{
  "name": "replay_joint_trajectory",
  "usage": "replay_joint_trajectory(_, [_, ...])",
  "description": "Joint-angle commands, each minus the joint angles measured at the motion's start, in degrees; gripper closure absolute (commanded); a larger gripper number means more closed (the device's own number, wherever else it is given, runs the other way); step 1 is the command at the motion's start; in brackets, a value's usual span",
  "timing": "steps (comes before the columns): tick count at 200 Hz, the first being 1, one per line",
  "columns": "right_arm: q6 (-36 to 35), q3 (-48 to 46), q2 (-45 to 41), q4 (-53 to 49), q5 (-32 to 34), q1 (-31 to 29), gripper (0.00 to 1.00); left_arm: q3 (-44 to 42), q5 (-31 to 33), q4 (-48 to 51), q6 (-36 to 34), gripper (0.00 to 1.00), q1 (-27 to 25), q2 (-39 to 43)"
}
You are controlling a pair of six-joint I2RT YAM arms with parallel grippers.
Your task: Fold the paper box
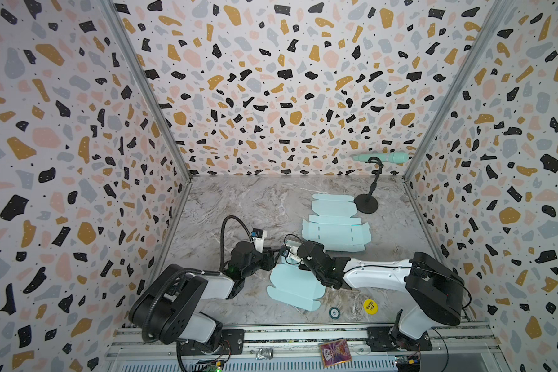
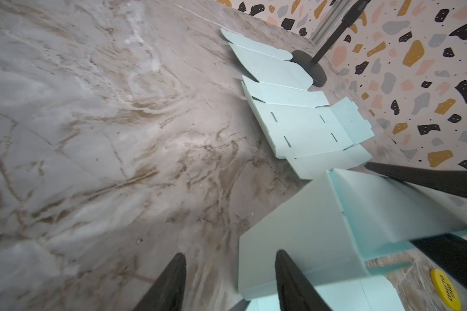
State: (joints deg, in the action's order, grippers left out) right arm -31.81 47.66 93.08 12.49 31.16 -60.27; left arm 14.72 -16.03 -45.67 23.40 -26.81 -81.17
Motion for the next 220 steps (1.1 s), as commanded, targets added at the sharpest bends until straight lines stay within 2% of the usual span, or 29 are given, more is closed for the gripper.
replay_joint_trajectory(1, [-0.84,-0.87,0.48,1.62,0.54,-0.29,0.74,-1.74,-0.21,-3.06,0.93,0.44,-1.11,2.1])
replay_joint_trajectory(58, [-1.24,-2.04,0.07,2.71,-0.52,-1.55,0.75,-2.5,1.74,-5.44,-1.15,0.44,-6.82,1.73])
replay_joint_trajectory(87, [-1.42,-3.01,-0.52,3.02,-1.21,-1.7,0.75,-2.85,3.14,-6.04,-0.54,0.45,-7.16,2.5])
replay_joint_trajectory(116, [-2.37,-3.23,-0.34,3.36,0.04,-1.45,0.76,-5.41,5.47,-3.02,1.31,0.45,-6.02,12.07])
replay_joint_trajectory(135, [-2.49,-3.54,-0.49,3.71,-0.44,-1.04,0.76,-5.67,8.79,2.48,1.58,0.45,-4.94,19.93])
replay_joint_trajectory(162, [-2.64,-3.71,-0.95,4.11,-0.95,-0.87,0.76,-5.43,10.54,7.42,3.86,0.48,2.44,24.97])
replay_joint_trajectory(184, [-2.68,-3.93,-1.16,4.2,-1.4,-0.84,0.76,-2.11,11.49,11.36,1.86,0.49,6.48,21.8])
replay_joint_trajectory(220, [-2.65,-4.26,-1.74,4.82,-2.28,-0.81,0.76,4.41,8.4,11.24,-3.27,0.5,6.71,8.59])
